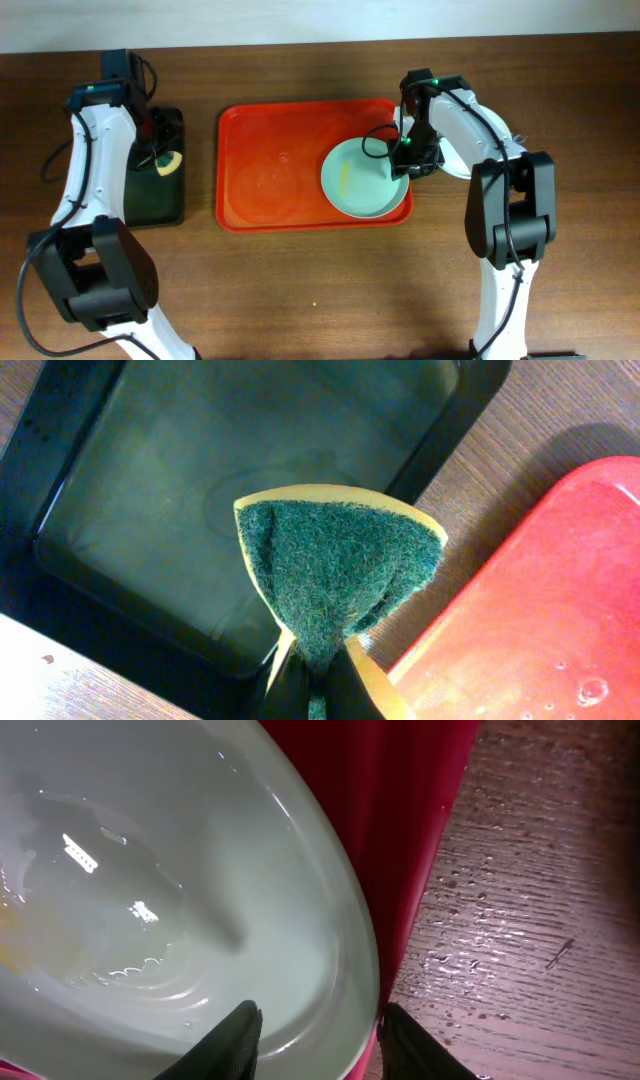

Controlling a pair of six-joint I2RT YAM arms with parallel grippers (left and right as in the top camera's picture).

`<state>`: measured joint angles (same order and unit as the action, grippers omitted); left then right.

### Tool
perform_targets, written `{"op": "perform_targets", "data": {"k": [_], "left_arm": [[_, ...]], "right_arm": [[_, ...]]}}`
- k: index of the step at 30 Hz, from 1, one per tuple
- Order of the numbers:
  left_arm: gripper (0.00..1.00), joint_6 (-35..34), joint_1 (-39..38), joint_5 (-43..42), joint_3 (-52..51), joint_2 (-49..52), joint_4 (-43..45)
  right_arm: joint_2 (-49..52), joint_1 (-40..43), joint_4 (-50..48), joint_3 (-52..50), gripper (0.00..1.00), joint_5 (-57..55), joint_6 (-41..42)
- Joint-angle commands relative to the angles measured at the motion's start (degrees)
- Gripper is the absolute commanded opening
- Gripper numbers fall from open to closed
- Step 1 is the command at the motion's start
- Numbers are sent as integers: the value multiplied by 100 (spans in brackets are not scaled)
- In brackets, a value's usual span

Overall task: Clean dirty plates on tray and stack at the side
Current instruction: 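Grasp the green plate with the right gripper and drag it to tray center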

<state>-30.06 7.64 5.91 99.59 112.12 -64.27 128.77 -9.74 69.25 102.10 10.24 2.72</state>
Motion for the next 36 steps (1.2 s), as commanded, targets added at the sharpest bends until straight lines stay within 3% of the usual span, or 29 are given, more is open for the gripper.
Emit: {"op": "perform_targets", "data": {"k": [1,7,10,14,23,30,34,36], "left_arm": [[0,-33,24,-59,-28,28,13],[0,-33,24,-59,-28,28,13],[0,-33,24,-59,-28,28,13],[0,-33,24,-61,-28,28,11],[0,-33,26,-61,-28,28,13],[0,-33,24,-61,-28,28,15],[0,-31,26,-61,-28,28,9],[0,-31,24,-61,-28,28,13]], "right_arm": [[17,-151,243,361,40,564,76],[20,-151,382,439,42,507,74],[20,-151,378,417,42,-195,269],[31,-151,328,352,42,-330,269],[31,-157,15,-20,42,-44,267],[31,-686,-713,-177,40,1128,275],[31,-769,-859,-177,39,-345,1303],[31,-629,-870,-177,47,-341,1303]]}}
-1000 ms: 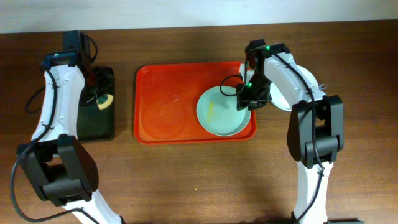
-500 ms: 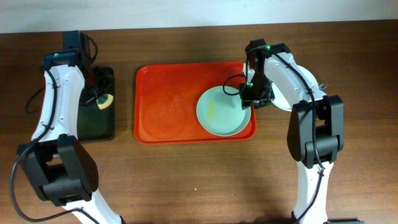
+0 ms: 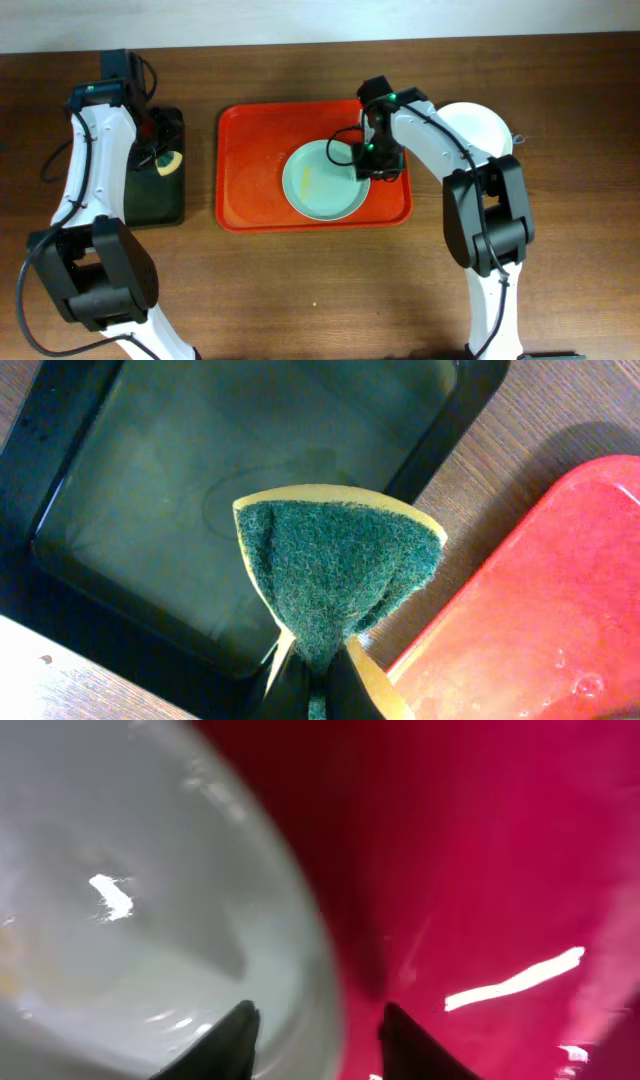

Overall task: Clean dirty plates on tray and stack at the side
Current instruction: 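Grasp the green plate with the right gripper and drag it to tray center, then scrub the green plate with the sponge in the left gripper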

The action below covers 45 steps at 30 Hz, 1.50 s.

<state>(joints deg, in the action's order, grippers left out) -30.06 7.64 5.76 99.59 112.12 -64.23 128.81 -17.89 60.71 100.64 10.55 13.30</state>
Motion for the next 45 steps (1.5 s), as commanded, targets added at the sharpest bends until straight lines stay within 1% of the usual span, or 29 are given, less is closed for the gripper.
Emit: {"op": "perform_targets", "data": {"k": [1,4,7,8,9,10,13,14,15,18,21,24,27,28,31,33,35,37,38,39,40,41,43,45], "left_arm": [[0,-31,24,-46,-28,28,9],[0,-31,24,-44,-28,28,11],[0,-31,24,-44,-28,37,11],[0,-31,24,-44,-28,39,11],[0,-33,26,-44,-28,39,13],[0,-33,26,-42,-28,39,24],[0,-33,46,28,-28,39,164],[0,-35,55,232,-28,39,243],[0,-37,70,507,-28,52,361],[0,-33,221,608,-28,297,813],[0,-31,387,612,-28,732,918],[0,-28,533,918,-28,1300,951],[0,15,581,909,-28,1759,1110],[0,15,581,907,-31,1923,1108],[0,76,581,905,44,1926,1086],[0,164,581,857,317,1725,739],[0,164,575,426,684,1331,396],[0,197,511,-85,789,691,295],[0,577,409,-809,787,369,243],[0,739,280,-1209,787,232,197],[0,774,114,-1438,787,195,142],[0,769,-44,-1513,776,199,90],[0,776,-706,-1515,428,245,212],[0,787,-1158,-1478,55,254,544]], "right_arm": [[57,225,-33,-37,49,-350,245],[273,92,-243,-37,45,297,243],[354,-168,-457,-37,45,315,245],[372,-243,-481,-37,41,269,297],[380,-289,-553,-48,32,236,382],[380,-321,-669,-85,27,232,481],[380,-422,-1412,-428,17,234,964],[380,-459,-1641,-557,10,232,1113],[380,-487,-1875,-660,7,278,1126],[380,-645,-2564,-831,8,273,1123],[380,-804,-2649,-831,7,111,1121],[380,-890,-2649,-835,7,-74,1121],[380,-911,-2671,-835,7,-74,1121],[380,-911,-2673,-835,4,-72,1121],[380,-911,-2675,-835,4,-72,1121],[380,-911,-2693,-835,4,-74,1119],[380,-911,-2763,-835,5,-74,1119],[380,-911,-2780,-835,5,-74,1121],[380,-911,-2782,-835,5,-72,1121],[380,-911,-2809,-835,5,-72,1121],[380,-911,-2822,-835,6,-72,1119],[380,-911,-2822,-835,6,-72,1119],[380,-911,-2809,-835,6,-66,1113],[380,-911,-2800,-833,6,306,734]]}}
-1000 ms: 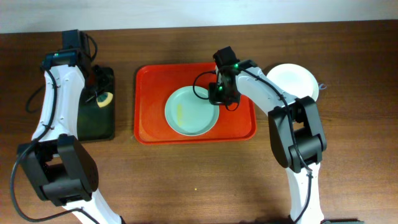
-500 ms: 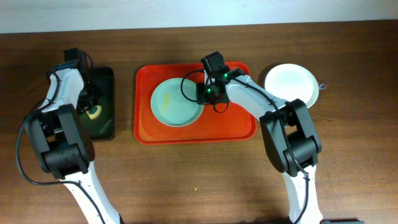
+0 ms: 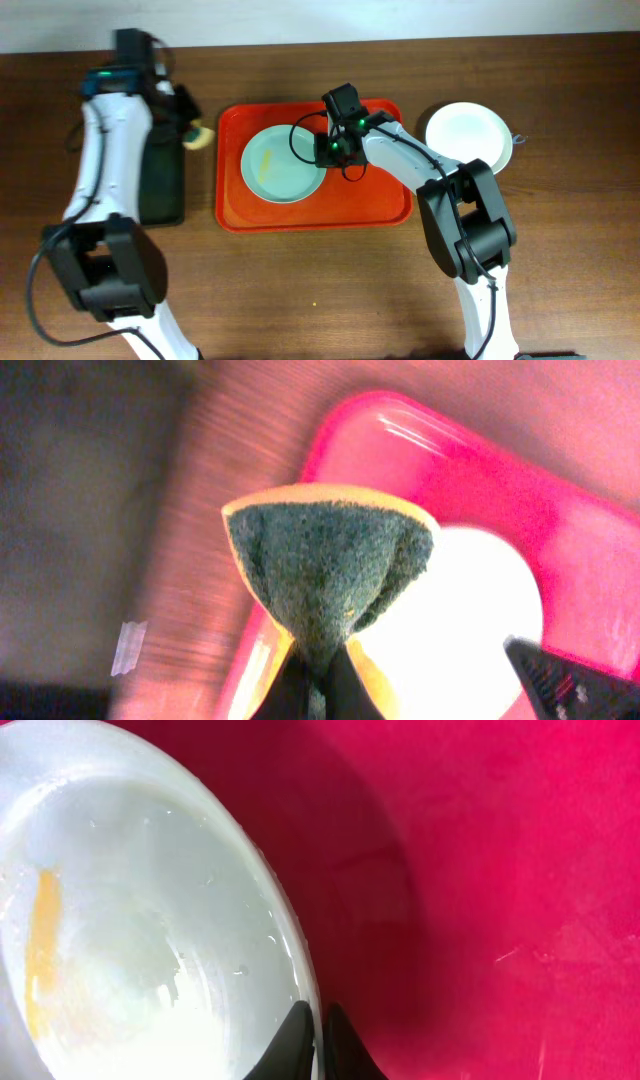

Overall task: Clean dirty plates on tray and stack at the side
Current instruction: 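Scrub the green plate with the sponge in the left gripper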

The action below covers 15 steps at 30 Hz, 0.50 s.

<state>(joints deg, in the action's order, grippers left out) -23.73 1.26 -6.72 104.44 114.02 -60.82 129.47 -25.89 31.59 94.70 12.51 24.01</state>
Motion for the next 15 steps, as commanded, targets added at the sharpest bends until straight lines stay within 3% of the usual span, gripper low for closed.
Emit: {"op": "perform_targets", "data": {"k": [1,7,15], "left_arm": [[0,151,-774,-227,-658,63,420],[0,151,-1460,-138,-1567,68,1307],[0,151,-1884,-142,-2203,79,1803]], "right_arm": [[315,-109,116,-238,4,243,-431],[310,-20,955,136,4,546,-1176],[310,229,1139,188,4,549,-1154]]}}
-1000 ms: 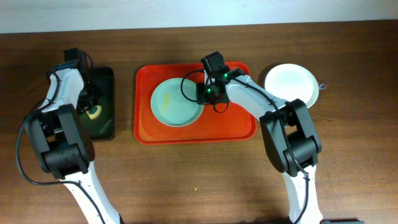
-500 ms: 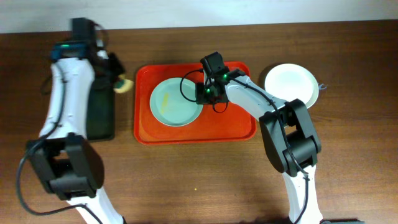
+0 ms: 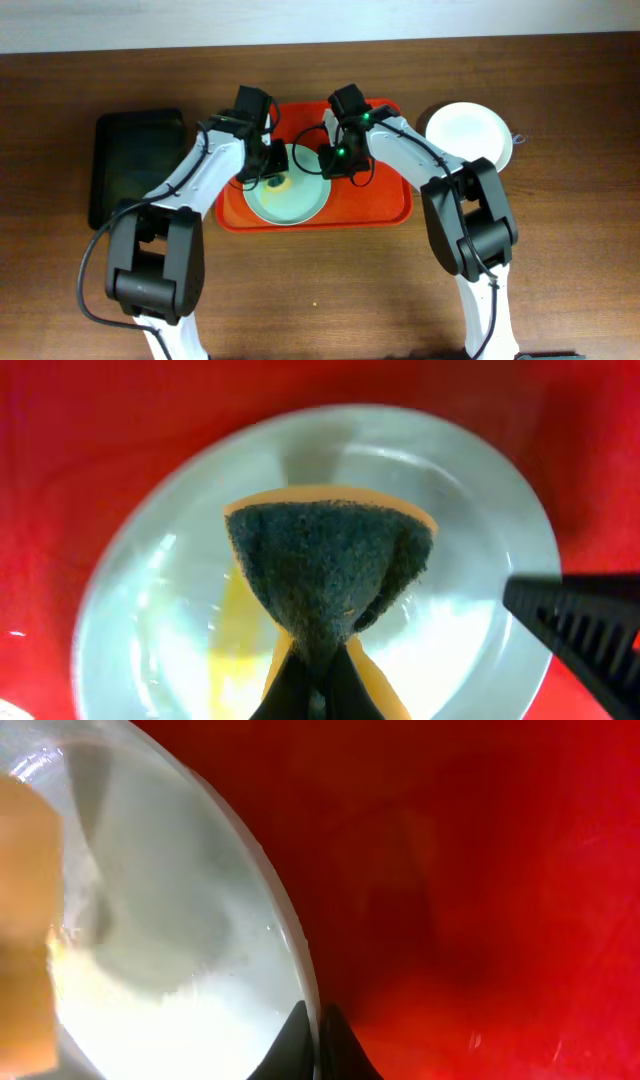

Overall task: Clean dirty plates on tray and stack at the side
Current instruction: 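Scrub the green plate with the sponge in the left gripper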

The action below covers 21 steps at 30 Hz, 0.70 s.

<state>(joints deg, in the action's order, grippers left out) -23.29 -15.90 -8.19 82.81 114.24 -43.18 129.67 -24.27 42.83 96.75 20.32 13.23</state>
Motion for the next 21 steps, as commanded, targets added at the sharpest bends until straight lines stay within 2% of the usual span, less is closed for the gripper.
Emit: {"op": "perform_targets", "data": {"k": [1,6,10,12,14,16,19,21], "left_arm": [[0,105,-212,9,-44,61,37],[0,107,-236,605,-225,417,92],[0,105,-225,2658,-229,555,26],[0,85,-225,3209,-186,555,-57],[0,-114,-227,3585,190,553,-544],[0,-151,-234,3040,664,553,-933],[0,-146,-232,929,1021,553,-1132],[0,-118,-234,107,992,592,-1196]], "right_arm": [[291,68,17,-17,4,-234,-76],[293,68,9,-17,4,-234,-76],[293,68,9,-17,4,-234,-79],[293,68,9,-17,4,-234,-79],[291,68,2,-17,4,-234,-76],[293,68,-15,-17,4,-234,-76],[293,68,-20,-17,4,-234,-79],[293,68,-17,-17,4,-234,-79]]}}
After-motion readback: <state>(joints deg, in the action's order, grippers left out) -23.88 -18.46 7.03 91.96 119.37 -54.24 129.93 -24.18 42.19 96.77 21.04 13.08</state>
